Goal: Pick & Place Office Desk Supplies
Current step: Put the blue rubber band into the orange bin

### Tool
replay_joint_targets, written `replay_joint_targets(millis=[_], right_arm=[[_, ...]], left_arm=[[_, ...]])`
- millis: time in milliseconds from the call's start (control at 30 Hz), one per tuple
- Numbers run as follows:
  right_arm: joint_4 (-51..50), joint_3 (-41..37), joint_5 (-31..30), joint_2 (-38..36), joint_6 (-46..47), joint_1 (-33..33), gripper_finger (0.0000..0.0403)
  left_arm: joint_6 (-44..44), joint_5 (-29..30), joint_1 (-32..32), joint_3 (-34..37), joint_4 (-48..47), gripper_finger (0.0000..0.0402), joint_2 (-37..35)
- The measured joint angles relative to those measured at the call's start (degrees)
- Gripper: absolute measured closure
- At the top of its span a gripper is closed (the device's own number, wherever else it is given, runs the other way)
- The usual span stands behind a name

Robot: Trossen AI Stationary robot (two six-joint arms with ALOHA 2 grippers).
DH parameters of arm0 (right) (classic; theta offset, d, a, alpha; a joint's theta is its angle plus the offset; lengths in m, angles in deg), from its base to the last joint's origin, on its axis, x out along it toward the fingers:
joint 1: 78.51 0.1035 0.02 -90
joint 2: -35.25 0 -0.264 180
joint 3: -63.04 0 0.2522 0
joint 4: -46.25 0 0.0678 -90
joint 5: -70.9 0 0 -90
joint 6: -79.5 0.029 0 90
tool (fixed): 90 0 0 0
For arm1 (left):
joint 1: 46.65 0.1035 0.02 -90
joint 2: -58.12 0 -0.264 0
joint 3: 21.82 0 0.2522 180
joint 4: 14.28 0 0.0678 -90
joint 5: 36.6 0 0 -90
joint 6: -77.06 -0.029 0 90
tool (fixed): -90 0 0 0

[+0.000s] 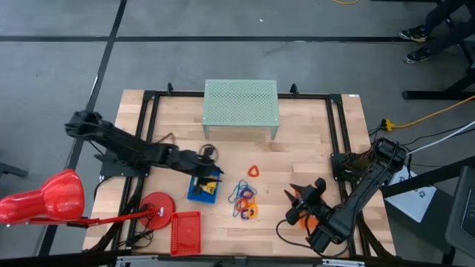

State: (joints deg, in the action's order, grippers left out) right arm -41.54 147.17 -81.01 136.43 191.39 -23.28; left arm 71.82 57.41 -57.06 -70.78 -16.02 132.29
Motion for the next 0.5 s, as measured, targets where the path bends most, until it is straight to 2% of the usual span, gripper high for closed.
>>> replay_joint_targets(millis=[200,500], right_arm=[[1.6,0.0,-0.1,0.0,-2.3,-0.3,0.0252],[3.3,0.0,-0.1,0.0,-4.4,-0.3,0.0252]], left_arm=[[-1.8,-9.4,3.2,-7.8,-0.4,0.0261,11.7],[-11.3,-6.7,4.2,-20.3,-13.2,0.0261,24.2]])
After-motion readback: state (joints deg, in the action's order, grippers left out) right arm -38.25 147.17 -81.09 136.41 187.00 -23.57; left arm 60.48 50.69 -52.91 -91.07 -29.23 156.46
